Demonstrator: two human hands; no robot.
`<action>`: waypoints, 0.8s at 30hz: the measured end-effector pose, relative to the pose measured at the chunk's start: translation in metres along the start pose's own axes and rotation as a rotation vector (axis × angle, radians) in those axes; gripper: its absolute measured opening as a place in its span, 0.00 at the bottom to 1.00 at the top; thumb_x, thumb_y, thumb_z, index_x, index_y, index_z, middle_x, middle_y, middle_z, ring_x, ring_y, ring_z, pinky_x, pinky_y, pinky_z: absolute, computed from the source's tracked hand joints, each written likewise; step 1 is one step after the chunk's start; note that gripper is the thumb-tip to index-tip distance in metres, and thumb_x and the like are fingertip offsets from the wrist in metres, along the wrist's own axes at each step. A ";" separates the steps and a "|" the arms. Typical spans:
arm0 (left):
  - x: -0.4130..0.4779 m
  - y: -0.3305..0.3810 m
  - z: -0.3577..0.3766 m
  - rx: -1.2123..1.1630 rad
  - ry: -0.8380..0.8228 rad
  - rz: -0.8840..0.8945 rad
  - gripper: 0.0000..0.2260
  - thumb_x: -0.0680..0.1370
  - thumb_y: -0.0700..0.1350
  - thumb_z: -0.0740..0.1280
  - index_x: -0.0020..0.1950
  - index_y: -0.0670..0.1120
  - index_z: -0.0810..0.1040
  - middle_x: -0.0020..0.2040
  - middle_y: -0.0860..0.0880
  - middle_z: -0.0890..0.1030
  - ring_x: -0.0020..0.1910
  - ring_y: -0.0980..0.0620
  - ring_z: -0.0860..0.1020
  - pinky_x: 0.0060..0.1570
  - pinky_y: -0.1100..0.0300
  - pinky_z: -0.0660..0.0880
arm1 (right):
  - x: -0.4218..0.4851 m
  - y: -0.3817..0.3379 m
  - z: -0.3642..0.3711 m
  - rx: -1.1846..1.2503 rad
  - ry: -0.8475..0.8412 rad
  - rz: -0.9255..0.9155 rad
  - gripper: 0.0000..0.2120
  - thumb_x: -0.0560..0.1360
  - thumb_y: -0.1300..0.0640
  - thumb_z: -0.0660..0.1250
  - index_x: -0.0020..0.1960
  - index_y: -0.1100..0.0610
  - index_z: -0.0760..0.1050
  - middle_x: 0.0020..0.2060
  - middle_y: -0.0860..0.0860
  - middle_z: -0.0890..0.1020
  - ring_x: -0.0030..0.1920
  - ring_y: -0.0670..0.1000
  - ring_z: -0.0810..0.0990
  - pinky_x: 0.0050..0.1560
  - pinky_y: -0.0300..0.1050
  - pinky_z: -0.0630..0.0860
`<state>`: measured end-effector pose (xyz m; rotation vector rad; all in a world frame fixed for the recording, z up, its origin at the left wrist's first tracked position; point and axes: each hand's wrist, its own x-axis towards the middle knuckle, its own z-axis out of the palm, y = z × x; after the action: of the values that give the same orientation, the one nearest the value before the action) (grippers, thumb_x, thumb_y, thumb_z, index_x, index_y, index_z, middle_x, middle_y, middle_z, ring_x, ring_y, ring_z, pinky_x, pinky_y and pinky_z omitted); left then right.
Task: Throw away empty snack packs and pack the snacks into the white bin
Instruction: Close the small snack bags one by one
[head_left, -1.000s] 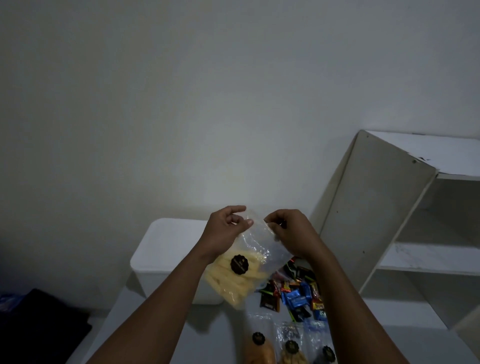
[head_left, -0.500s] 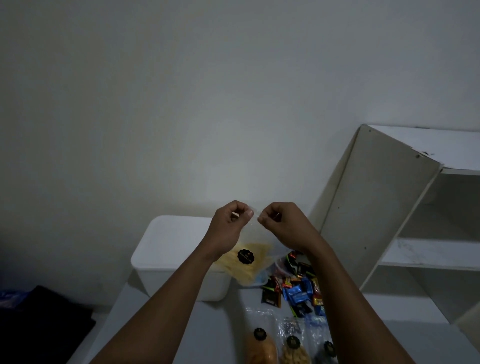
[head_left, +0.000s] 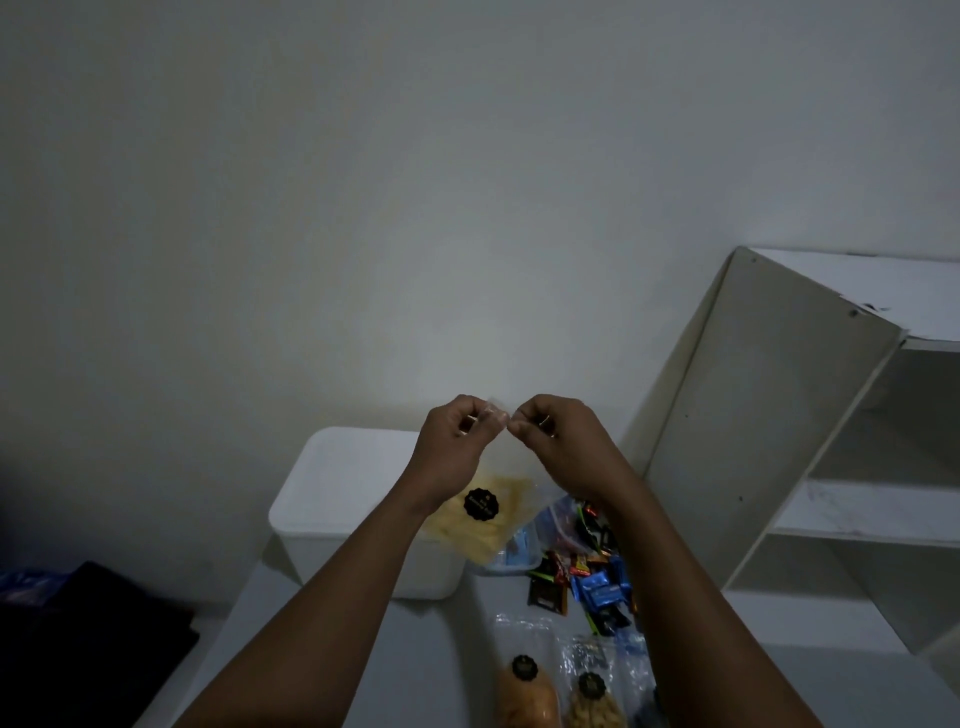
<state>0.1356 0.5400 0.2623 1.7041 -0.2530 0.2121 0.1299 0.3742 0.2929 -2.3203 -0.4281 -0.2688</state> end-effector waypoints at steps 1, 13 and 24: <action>0.000 -0.001 0.000 -0.010 0.024 -0.002 0.05 0.80 0.46 0.68 0.46 0.48 0.81 0.43 0.57 0.82 0.40 0.64 0.76 0.48 0.62 0.72 | 0.000 0.000 -0.001 0.006 0.002 0.018 0.07 0.80 0.53 0.67 0.47 0.56 0.80 0.38 0.45 0.81 0.38 0.42 0.78 0.38 0.36 0.71; 0.000 0.008 -0.005 -0.106 -0.050 -0.072 0.02 0.76 0.42 0.73 0.45 0.44 0.84 0.41 0.52 0.85 0.42 0.63 0.82 0.42 0.72 0.75 | -0.008 0.005 0.001 0.083 -0.022 0.013 0.12 0.80 0.54 0.66 0.42 0.60 0.76 0.37 0.60 0.80 0.38 0.58 0.78 0.40 0.50 0.75; -0.002 0.013 -0.016 -0.158 -0.069 -0.122 0.02 0.73 0.39 0.75 0.44 0.43 0.85 0.36 0.53 0.85 0.36 0.62 0.81 0.37 0.70 0.74 | -0.018 0.008 -0.002 0.481 0.009 0.182 0.07 0.75 0.58 0.73 0.41 0.61 0.82 0.37 0.57 0.82 0.40 0.48 0.79 0.47 0.46 0.77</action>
<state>0.1302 0.5539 0.2769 1.5660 -0.2109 0.0419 0.1163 0.3638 0.2838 -1.8689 -0.2409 -0.0750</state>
